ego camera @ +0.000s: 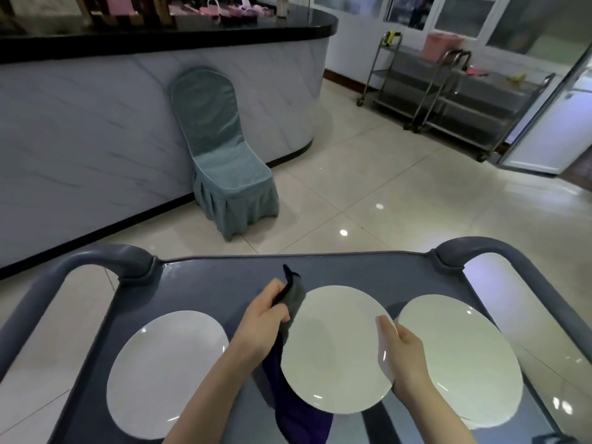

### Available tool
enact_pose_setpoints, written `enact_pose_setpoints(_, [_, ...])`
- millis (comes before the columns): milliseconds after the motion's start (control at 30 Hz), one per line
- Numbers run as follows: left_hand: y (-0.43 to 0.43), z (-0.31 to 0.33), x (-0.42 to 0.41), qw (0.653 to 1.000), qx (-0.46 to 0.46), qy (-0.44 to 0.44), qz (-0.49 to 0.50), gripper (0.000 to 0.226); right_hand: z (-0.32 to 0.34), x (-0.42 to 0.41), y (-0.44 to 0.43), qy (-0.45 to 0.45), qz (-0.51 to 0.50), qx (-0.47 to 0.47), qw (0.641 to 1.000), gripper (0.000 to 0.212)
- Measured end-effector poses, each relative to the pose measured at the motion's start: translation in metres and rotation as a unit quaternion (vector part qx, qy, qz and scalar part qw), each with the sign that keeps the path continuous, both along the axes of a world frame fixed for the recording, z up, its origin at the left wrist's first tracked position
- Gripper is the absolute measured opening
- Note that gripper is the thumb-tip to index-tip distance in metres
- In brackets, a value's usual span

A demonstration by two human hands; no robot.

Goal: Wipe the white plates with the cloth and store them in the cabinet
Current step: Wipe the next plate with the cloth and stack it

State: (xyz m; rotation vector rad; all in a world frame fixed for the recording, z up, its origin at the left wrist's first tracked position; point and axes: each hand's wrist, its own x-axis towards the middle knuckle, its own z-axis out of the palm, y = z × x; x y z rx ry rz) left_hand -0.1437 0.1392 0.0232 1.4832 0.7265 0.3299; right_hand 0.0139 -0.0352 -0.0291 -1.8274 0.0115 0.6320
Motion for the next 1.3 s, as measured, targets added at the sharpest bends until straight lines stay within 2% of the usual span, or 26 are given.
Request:
enact_pose_setpoints(67, [-0.02,0.012,0.005,0.996,0.024,-0.025,-0.079,0.022,0.004,-0.002,0.008,-0.005,0.012,0.011,1.0,0.034])
enact_pose_setpoints(100, [-0.03,0.012,0.007,0.99,0.05,-0.029,-0.128,0.023,0.005,-0.002,0.012,-0.006,0.017,0.019,1.0,0.035])
enact_pose_setpoints(167, [-0.047,0.004,0.006,0.96,0.15,-0.002,-0.238,0.019,0.009,-0.003,0.02,0.003,0.013,0.036,0.999,0.036])
enact_pose_setpoints(233, [-0.055,-0.008,0.001,0.921,0.245,0.009,-0.303,0.012,0.011,0.0,0.024,0.014,-0.004,0.059,0.998,0.037])
enact_pose_setpoints(267, [-0.057,-0.013,-0.002,0.918,0.259,0.005,-0.3,0.014,0.011,0.002,0.024,0.019,-0.011,0.066,0.998,0.04])
enact_pose_setpoints(300, [-0.058,-0.016,-0.004,0.929,0.254,0.005,-0.267,0.017,0.009,0.005,0.023,0.026,-0.016,0.073,0.997,0.041])
enact_pose_setpoints(367, [-0.053,-0.025,-0.004,0.946,0.306,-0.009,-0.107,0.022,0.006,0.008,0.021,0.054,-0.022,0.087,0.995,0.037])
enact_pose_setpoints(433, [-0.046,-0.037,-0.003,0.9,0.433,0.014,0.051,0.037,0.006,0.008,0.018,0.08,-0.027,0.099,0.992,0.029])
enact_pose_setpoints(467, [-0.042,-0.042,-0.001,0.875,0.475,0.065,0.071,0.05,0.008,0.007,0.018,0.086,-0.028,0.103,0.991,0.028])
enact_pose_setpoints(533, [-0.043,-0.055,0.005,0.84,0.516,0.168,0.008,0.068,0.012,0.005,0.019,0.092,-0.029,0.124,0.988,0.028])
enact_pose_setpoints(633, [-0.054,-0.065,0.005,0.817,0.536,0.21,-0.045,0.07,0.019,0.005,0.021,0.074,-0.047,0.119,0.989,0.035])
enact_pose_setpoints(800, [-0.079,-0.063,0.014,0.808,0.563,0.098,-0.141,0.055,0.027,-0.001,0.025,0.039,-0.042,0.108,0.992,0.033])
enact_pose_setpoints(933, [-0.063,-0.049,0.038,0.77,0.583,0.172,-0.195,0.056,0.027,-0.02,0.025,0.066,-0.007,0.112,0.991,0.031])
enact_pose_setpoints(1033, [-0.037,-0.043,0.043,0.8,0.538,0.206,-0.169,0.065,0.038,-0.019,0.025,0.035,0.014,0.094,0.995,0.042])
enact_pose_setpoints(1133, [-0.021,-0.04,0.035,0.799,0.533,0.248,-0.125,0.072,0.048,-0.012,0.024,0.05,-0.03,0.124,0.991,0.043])
enact_pose_setpoints(1300, [-0.045,-0.023,0.013,0.823,0.511,0.183,-0.17,0.07,0.061,0.002,0.017,0.034,-0.081,0.137,0.987,0.046])
